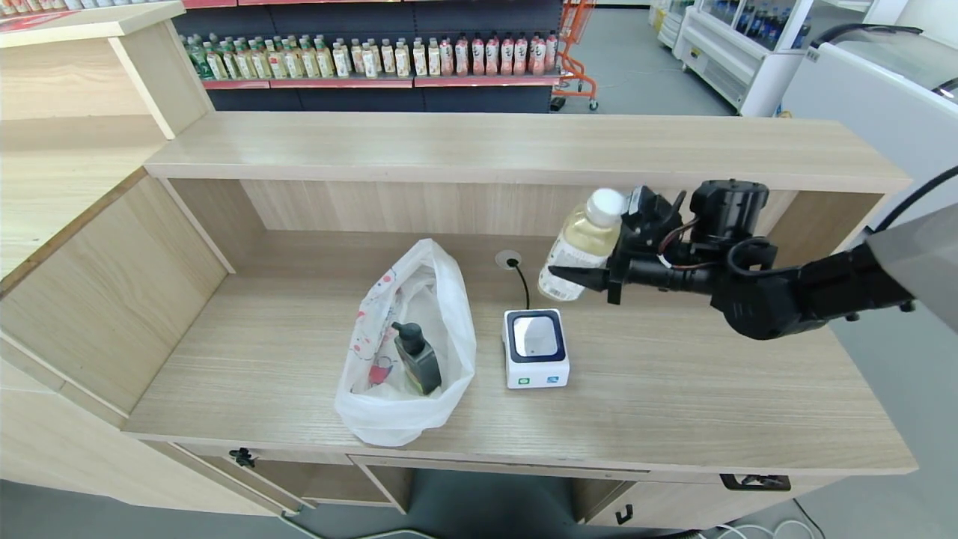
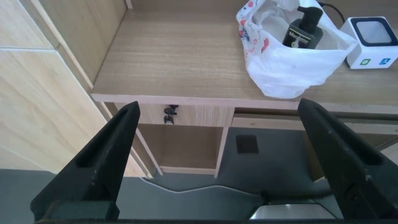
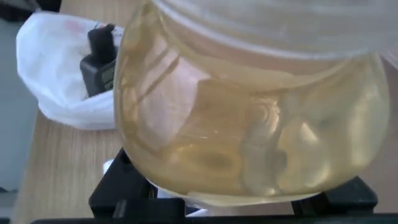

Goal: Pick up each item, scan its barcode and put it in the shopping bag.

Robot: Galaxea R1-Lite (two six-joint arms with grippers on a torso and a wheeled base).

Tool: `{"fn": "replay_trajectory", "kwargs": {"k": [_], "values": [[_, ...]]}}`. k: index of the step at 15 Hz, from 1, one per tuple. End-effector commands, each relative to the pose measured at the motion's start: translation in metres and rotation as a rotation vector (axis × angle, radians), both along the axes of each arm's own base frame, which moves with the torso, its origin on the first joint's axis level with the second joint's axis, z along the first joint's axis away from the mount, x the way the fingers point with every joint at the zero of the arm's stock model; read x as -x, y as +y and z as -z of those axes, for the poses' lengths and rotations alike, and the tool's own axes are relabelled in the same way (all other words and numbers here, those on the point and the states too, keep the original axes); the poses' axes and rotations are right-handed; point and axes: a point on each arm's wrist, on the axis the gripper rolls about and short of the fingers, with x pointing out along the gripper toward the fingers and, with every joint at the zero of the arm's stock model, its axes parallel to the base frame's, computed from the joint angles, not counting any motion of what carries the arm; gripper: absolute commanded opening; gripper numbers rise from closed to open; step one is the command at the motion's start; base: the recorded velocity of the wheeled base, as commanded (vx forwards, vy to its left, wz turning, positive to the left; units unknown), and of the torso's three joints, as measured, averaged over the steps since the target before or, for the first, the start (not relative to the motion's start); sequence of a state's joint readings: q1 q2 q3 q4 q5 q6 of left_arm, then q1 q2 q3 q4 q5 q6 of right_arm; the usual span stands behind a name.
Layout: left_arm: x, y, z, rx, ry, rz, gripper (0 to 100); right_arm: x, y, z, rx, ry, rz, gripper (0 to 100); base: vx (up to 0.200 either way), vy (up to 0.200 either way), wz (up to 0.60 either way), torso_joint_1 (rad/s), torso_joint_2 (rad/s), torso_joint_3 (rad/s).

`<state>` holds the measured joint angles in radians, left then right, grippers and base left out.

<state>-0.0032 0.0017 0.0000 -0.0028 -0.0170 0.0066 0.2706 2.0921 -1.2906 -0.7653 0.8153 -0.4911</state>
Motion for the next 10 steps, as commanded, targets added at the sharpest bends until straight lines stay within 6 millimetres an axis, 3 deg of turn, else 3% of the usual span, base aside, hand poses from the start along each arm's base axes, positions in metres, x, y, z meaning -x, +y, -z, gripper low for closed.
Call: {"fn": "replay_trajectory", "kwargs": {"k": [1,3,6,8,10], "values": [[0.000,0.000,0.000,0.000,0.000,0.000,100,0.060,0.004,-0.049,-0.247,0.223,0.246,0,0.000,0.000,0.00,0.000,0.00,0.000],[0.000,0.000,0.000,0.000,0.000,0.000,100,0.073,0.006,-0.045,-0.349,0.376,0.366,0,0.000,0.000,0.00,0.000,0.00,0.000],[0.000,0.000,0.000,0.004,0.000,0.000,100,0.090,-0.003,-0.025,-0.332,0.464,0.401,0,0.000,0.000,0.00,0.000,0.00,0.000],[0.000,0.000,0.000,0.005,0.000,0.000,100,0.091,-0.002,-0.023,-0.332,0.475,0.401,0,0.000,0.000,0.00,0.000,0.00,0.000],[0.000,0.000,0.000,0.005,0.000,0.000,100,0.083,0.003,-0.029,-0.347,0.457,0.385,0,0.000,0.200,0.00,-0.005,0.00,0.002]]}}
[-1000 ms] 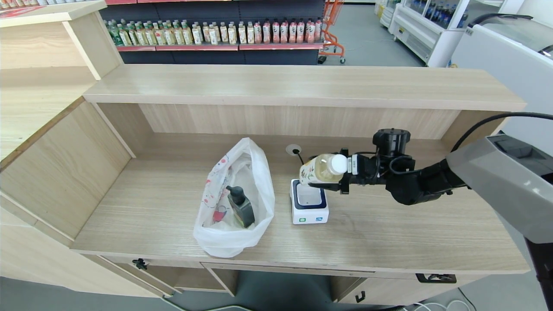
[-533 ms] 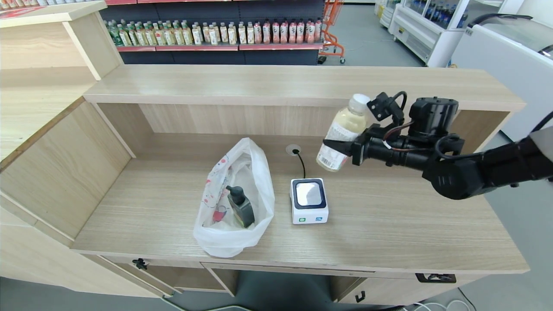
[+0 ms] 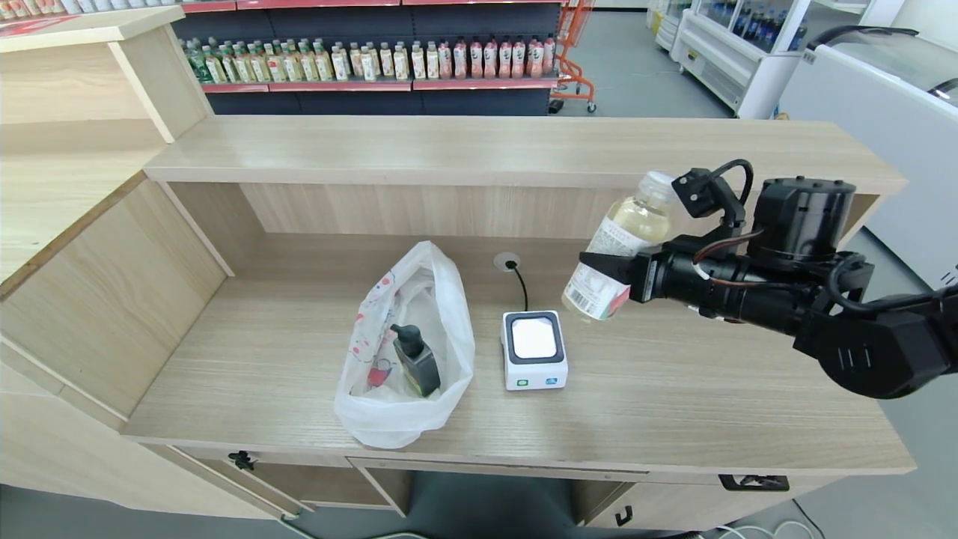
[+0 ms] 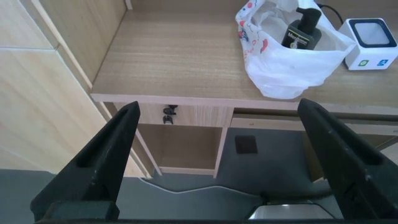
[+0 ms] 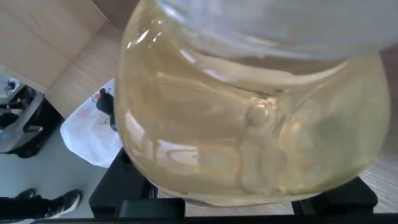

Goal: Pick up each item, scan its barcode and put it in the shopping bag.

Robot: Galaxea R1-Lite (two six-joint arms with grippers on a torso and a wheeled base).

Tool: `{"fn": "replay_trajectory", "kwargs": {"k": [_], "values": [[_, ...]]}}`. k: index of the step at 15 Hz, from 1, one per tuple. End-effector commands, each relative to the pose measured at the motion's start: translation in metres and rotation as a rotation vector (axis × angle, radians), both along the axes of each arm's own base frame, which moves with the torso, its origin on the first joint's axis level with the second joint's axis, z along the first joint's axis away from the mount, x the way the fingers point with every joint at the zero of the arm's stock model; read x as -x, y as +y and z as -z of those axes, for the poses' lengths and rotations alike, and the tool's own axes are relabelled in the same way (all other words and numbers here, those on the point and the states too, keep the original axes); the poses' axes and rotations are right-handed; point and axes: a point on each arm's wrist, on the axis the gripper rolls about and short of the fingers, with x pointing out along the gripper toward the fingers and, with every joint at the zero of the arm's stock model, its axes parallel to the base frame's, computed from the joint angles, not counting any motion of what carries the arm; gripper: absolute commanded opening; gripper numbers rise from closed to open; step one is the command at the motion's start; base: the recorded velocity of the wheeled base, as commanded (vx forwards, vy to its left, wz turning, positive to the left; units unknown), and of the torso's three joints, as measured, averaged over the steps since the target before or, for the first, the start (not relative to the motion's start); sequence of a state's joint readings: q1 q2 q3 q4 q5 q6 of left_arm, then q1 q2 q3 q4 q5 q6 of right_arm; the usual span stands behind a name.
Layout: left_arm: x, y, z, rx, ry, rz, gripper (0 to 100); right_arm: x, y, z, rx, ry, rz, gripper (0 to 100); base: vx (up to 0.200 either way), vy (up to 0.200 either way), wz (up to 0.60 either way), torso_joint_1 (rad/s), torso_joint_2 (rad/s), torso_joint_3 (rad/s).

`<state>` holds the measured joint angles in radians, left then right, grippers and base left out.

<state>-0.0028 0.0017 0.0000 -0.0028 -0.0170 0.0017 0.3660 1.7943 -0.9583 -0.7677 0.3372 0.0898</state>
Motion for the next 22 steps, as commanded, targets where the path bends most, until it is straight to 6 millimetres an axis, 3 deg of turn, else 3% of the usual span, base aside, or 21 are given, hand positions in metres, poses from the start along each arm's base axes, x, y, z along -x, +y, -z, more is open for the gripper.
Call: {"fn": "replay_trajectory", "kwargs": {"k": [1,4,5,6,8,11,16,22], "values": [[0.000,0.000,0.000,0.000,0.000,0.000,100,-0.007,0.009,-0.010,-0.031,-0.028,-0.018,0,0.000,0.200,0.00,-0.007,-0.01,0.007],[0.000,0.000,0.000,0.000,0.000,0.000,100,-0.022,0.038,-0.006,-0.041,-0.034,-0.077,0,0.000,0.200,0.00,0.015,0.01,0.001],[0.000,0.000,0.000,0.000,0.000,0.000,100,-0.022,0.038,-0.006,-0.041,-0.034,-0.077,0,0.000,0.000,0.00,0.000,0.00,0.000],[0.000,0.000,0.000,-0.003,-0.001,0.000,100,-0.033,0.058,0.000,-0.037,-0.039,-0.109,0,0.000,0.000,0.00,0.000,0.00,0.000],[0.000,0.000,0.000,-0.006,-0.001,0.000,100,-0.052,0.073,0.014,0.014,-0.081,-0.138,0,0.000,0.000,0.00,0.000,0.00,0.000],[0.000,0.000,0.000,-0.007,-0.001,0.000,100,-0.060,0.078,0.028,0.013,-0.111,-0.250,0,0.000,0.000,0.00,0.000,0.00,0.000],[0.000,0.000,0.000,-0.007,-0.001,0.000,100,-0.070,0.090,0.063,0.014,-0.104,-0.294,0,0.000,0.000,0.00,0.000,0.00,0.000],[0.000,0.000,0.000,-0.009,-0.001,0.000,100,-0.078,0.094,0.087,0.048,-0.135,-0.313,0,0.000,0.000,0.00,0.000,0.00,0.000]]}}
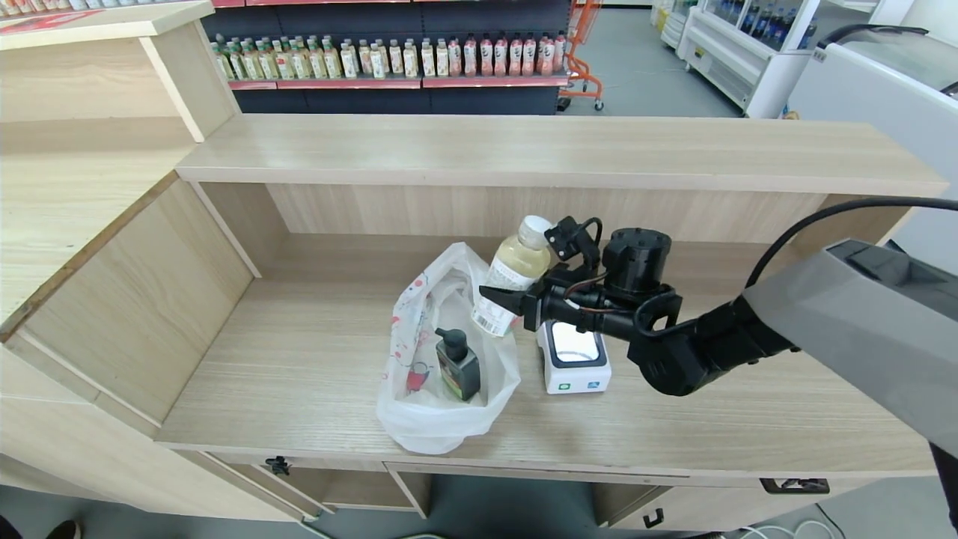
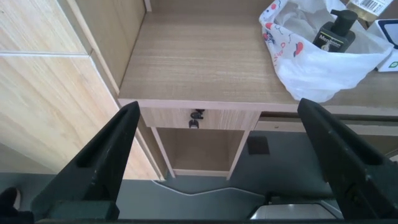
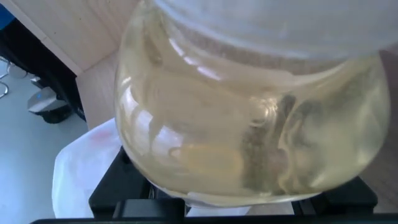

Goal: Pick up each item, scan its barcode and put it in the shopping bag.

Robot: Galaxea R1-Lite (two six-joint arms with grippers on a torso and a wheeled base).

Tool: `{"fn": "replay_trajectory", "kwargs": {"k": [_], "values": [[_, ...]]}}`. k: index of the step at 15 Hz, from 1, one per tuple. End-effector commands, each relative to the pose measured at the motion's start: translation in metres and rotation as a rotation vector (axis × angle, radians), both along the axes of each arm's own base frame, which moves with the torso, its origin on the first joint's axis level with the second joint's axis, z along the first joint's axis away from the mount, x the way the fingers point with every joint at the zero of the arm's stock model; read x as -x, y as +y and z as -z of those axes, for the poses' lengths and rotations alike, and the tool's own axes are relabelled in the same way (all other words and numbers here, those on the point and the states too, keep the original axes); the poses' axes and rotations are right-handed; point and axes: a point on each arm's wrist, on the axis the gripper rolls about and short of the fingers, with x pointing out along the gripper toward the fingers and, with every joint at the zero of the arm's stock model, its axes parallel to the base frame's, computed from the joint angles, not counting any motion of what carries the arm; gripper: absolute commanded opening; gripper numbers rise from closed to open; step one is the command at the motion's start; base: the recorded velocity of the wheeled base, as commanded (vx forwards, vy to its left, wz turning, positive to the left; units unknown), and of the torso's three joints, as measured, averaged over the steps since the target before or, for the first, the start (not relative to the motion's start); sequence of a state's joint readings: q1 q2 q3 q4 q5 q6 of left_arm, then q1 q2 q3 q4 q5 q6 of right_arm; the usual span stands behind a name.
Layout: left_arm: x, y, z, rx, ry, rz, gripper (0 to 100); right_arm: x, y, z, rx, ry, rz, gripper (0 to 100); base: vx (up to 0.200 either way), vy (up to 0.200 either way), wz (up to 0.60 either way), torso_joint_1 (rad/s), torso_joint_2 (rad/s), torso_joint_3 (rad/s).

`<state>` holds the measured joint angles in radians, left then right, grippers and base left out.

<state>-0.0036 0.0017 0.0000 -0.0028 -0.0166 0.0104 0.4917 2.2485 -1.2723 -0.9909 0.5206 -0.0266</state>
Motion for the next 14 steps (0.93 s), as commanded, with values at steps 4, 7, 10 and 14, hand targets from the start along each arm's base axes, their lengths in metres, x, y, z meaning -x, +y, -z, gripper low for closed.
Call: {"fn": "replay_trajectory", "kwargs": {"k": [4,7,10,14], "values": [[0.000,0.000,0.000,0.001,0.000,0.000,100,-0.008,0.005,0.026,0.015,0.007,-0.003,0,0.000,0.000,0.00,0.000,0.00,0.000],[0.000,0.000,0.000,0.001,0.000,0.000,100,-0.012,0.008,0.031,0.010,-0.004,-0.043,0,0.000,0.000,0.00,0.000,0.00,0.000],[0.000,0.000,0.000,0.001,0.000,0.000,100,-0.026,0.015,0.027,-0.024,-0.034,-0.045,0,0.000,0.000,0.00,0.000,0.00,0.000],[0.000,0.000,0.000,0.001,0.000,0.000,100,-0.036,0.025,0.038,-0.038,-0.032,-0.078,0,0.000,0.000,0.00,0.000,0.00,0.000]]}}
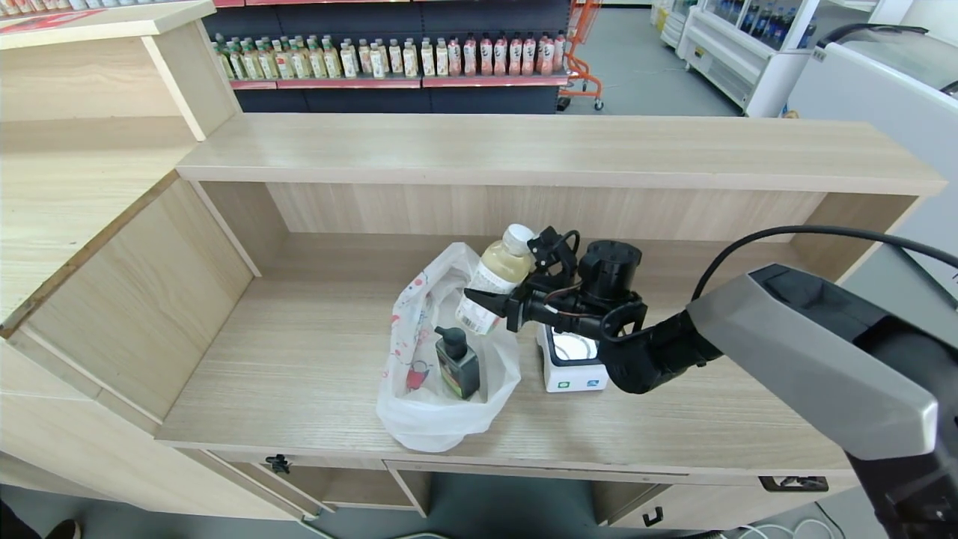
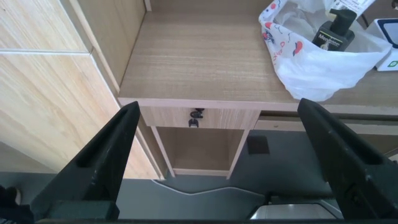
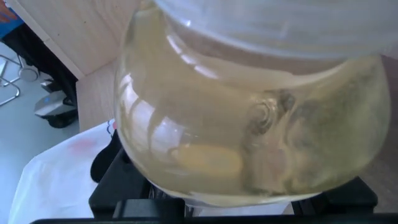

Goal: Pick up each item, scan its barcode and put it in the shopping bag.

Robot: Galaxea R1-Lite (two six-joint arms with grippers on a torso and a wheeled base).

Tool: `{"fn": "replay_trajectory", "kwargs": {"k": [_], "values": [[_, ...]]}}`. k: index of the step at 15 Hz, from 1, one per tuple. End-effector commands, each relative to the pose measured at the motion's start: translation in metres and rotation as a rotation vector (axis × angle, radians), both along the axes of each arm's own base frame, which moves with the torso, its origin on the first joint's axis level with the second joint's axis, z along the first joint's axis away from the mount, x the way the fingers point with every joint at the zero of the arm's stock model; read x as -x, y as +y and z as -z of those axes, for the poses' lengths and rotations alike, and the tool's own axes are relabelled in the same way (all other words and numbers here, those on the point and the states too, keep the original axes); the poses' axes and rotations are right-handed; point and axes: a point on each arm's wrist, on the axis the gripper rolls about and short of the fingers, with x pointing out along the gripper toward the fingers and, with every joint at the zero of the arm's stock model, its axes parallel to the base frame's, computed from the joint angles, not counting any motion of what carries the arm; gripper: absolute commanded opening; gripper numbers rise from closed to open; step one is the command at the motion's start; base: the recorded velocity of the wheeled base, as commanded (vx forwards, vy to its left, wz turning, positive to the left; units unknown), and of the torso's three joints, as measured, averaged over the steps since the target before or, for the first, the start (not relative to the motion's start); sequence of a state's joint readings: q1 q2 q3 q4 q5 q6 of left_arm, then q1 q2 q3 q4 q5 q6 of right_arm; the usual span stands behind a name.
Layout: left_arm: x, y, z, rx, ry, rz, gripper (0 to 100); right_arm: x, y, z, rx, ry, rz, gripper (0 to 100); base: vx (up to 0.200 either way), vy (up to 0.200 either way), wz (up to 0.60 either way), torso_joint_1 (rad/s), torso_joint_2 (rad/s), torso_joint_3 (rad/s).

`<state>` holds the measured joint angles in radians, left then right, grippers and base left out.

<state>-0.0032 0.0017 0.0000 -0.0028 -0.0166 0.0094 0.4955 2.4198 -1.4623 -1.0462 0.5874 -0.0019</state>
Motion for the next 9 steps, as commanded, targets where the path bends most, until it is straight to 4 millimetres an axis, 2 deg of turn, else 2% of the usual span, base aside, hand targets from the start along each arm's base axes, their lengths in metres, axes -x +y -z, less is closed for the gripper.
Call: {"fn": "replay_trajectory", "kwargs": {"k": [1,4,9], "values": [[0.000,0.000,0.000,0.000,0.000,0.000,100,-0.006,0.007,0.018,0.011,0.019,-0.015,0,0.000,0.000,0.00,0.000,0.00,0.000],[0.000,0.000,0.000,0.000,0.000,0.000,100,-0.012,0.014,0.031,0.012,0.017,-0.029,0,0.000,0.000,0.00,0.000,0.00,0.000],[0.000,0.000,0.000,0.002,0.000,0.000,100,-0.024,0.023,0.037,0.000,-0.018,-0.035,0,0.000,0.000,0.00,0.000,0.00,0.000]]}}
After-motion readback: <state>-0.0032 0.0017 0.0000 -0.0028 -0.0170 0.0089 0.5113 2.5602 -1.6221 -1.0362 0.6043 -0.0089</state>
